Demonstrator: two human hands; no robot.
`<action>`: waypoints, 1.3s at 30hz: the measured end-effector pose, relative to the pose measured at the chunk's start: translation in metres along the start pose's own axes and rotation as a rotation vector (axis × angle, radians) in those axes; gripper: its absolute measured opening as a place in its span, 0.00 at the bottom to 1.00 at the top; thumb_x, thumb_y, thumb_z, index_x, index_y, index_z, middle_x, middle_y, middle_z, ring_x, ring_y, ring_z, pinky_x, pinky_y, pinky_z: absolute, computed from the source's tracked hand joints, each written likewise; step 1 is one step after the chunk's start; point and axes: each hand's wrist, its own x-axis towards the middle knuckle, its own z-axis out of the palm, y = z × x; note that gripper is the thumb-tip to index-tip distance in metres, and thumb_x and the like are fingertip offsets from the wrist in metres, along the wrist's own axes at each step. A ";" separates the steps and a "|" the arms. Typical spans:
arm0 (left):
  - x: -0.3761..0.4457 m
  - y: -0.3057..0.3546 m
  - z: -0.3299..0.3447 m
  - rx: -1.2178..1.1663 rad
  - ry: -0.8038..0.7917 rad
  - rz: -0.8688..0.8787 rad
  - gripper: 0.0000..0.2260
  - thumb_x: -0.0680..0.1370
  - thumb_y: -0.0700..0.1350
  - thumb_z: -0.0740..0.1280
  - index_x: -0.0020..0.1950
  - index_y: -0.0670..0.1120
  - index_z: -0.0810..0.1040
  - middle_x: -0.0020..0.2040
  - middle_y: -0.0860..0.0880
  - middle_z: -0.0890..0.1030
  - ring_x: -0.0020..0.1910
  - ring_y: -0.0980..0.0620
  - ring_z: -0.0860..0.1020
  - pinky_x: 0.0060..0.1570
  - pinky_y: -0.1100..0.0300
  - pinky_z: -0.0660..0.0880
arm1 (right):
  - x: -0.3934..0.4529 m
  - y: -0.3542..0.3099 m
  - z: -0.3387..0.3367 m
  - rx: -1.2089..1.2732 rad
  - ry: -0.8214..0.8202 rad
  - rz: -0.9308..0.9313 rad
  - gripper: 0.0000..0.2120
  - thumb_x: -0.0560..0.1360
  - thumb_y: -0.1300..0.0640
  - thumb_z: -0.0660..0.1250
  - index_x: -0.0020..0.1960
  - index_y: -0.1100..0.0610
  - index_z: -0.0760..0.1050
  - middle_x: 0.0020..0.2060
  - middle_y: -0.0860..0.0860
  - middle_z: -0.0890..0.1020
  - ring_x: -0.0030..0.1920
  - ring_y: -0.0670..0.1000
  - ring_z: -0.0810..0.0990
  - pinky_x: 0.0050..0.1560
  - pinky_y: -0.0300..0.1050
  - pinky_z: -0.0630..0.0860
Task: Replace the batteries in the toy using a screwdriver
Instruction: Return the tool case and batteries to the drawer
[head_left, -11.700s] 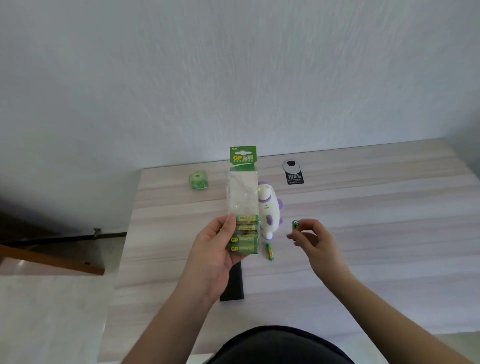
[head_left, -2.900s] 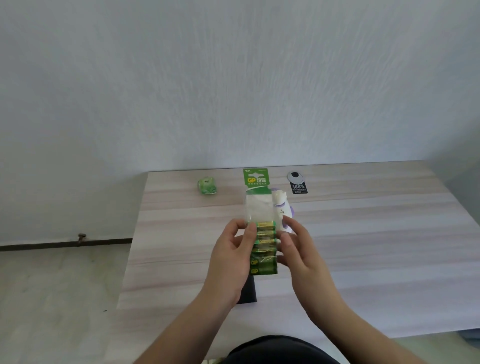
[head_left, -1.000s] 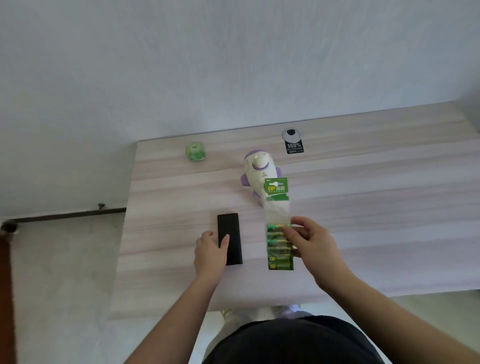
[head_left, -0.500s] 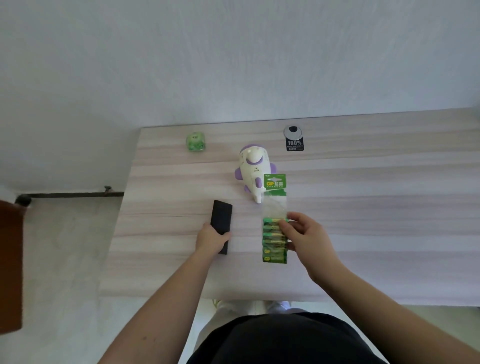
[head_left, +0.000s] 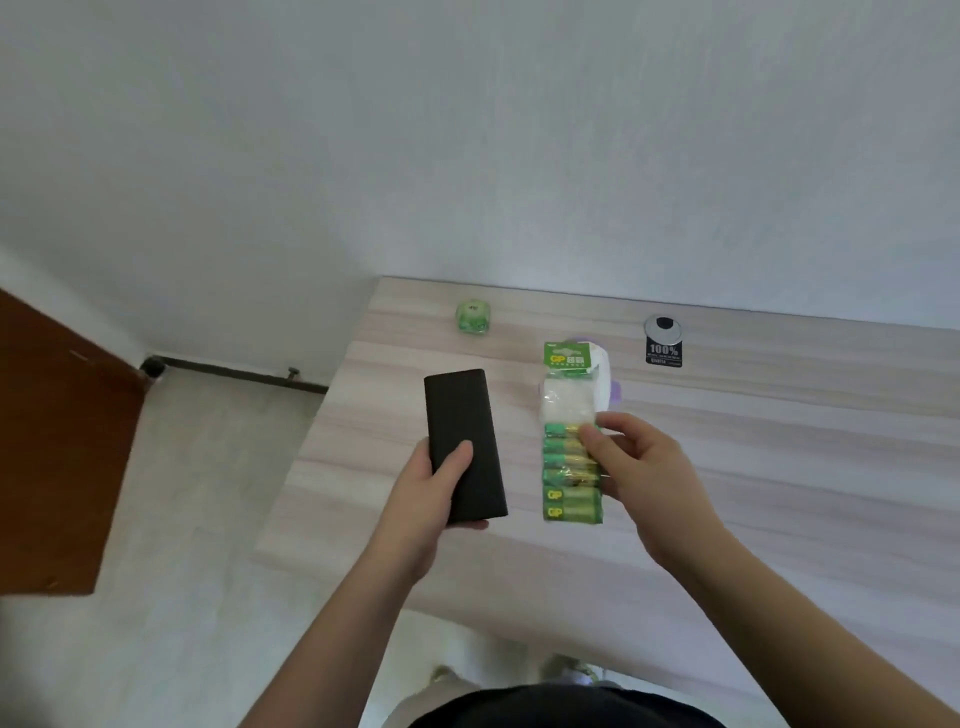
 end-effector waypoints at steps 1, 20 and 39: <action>-0.010 0.013 -0.008 -0.021 0.020 0.037 0.11 0.80 0.47 0.63 0.63 0.49 0.72 0.54 0.46 0.82 0.47 0.46 0.83 0.32 0.56 0.78 | -0.001 -0.010 0.008 -0.006 -0.015 -0.020 0.08 0.76 0.57 0.68 0.54 0.56 0.78 0.41 0.52 0.86 0.43 0.52 0.85 0.49 0.51 0.81; -0.172 0.069 -0.264 -0.417 0.315 0.218 0.09 0.82 0.45 0.57 0.57 0.50 0.75 0.36 0.48 0.84 0.32 0.51 0.81 0.25 0.59 0.74 | -0.112 -0.083 0.287 -0.048 -0.527 -0.212 0.14 0.76 0.62 0.67 0.34 0.50 0.80 0.32 0.52 0.81 0.35 0.53 0.80 0.42 0.51 0.77; -0.252 0.113 -0.421 -0.609 0.588 0.433 0.12 0.73 0.49 0.66 0.54 0.47 0.77 0.38 0.46 0.85 0.36 0.47 0.85 0.21 0.61 0.75 | -0.184 -0.105 0.504 -0.100 -0.943 -0.196 0.06 0.77 0.56 0.66 0.52 0.58 0.77 0.39 0.53 0.85 0.38 0.51 0.85 0.40 0.47 0.78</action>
